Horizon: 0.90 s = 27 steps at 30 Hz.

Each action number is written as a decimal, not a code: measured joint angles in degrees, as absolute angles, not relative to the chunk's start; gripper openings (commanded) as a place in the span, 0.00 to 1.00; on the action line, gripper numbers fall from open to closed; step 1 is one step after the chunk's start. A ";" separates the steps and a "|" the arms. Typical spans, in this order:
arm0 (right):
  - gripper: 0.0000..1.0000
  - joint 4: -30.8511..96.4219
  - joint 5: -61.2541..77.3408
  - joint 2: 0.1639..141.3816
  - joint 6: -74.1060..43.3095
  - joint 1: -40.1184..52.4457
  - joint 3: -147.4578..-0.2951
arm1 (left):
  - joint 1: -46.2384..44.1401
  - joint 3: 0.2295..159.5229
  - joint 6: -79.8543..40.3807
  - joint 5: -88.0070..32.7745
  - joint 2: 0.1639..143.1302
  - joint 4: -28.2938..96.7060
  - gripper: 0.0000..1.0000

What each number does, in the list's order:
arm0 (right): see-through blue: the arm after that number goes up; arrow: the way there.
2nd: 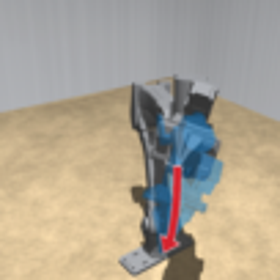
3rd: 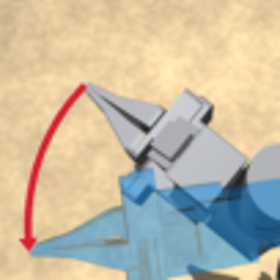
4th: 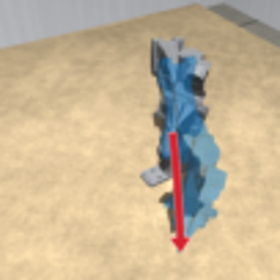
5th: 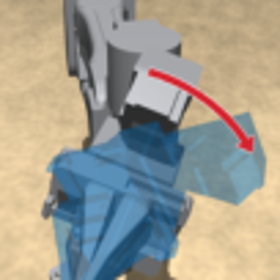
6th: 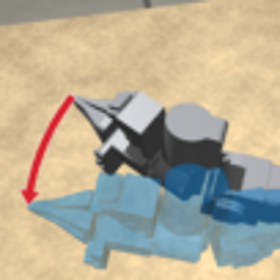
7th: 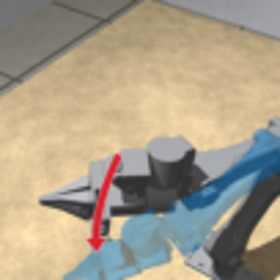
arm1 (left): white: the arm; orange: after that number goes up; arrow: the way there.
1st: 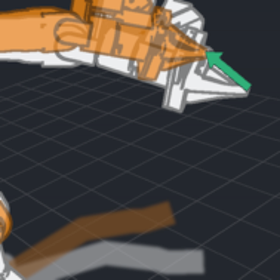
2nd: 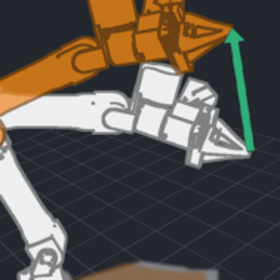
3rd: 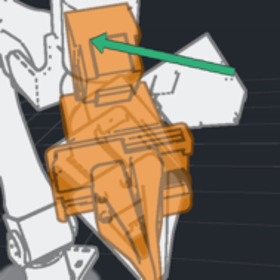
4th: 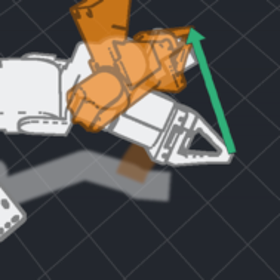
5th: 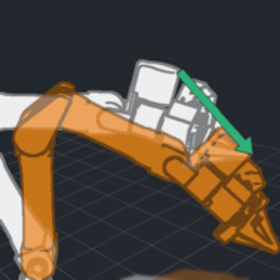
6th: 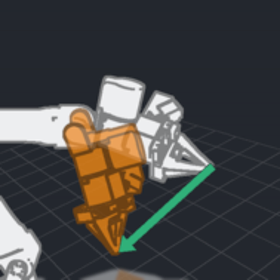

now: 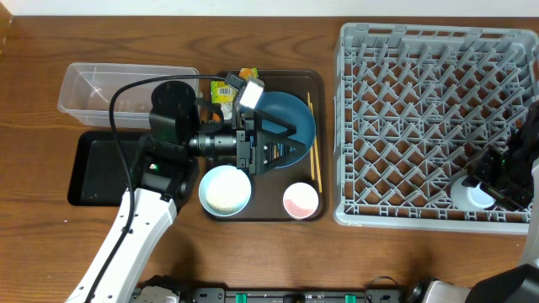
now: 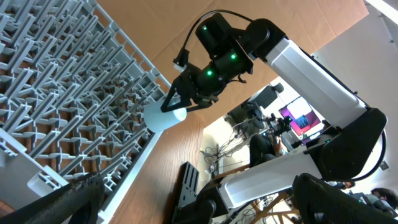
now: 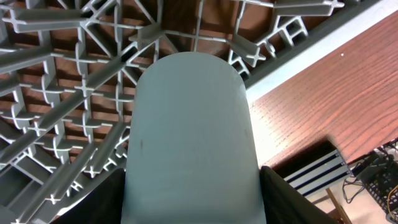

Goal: Sort waste into correct bins and load items into the dishwasher rack
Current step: 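Carry the light-blue cup with right gripper and place it in rack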

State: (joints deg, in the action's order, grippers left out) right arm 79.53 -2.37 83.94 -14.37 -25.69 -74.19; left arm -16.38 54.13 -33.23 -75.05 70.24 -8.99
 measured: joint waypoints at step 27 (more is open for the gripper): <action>0.73 77.69 8.69 81.06 -9.41 -25.69 -79.09 | -16.38 54.15 -35.16 -76.36 70.24 -10.50 0.83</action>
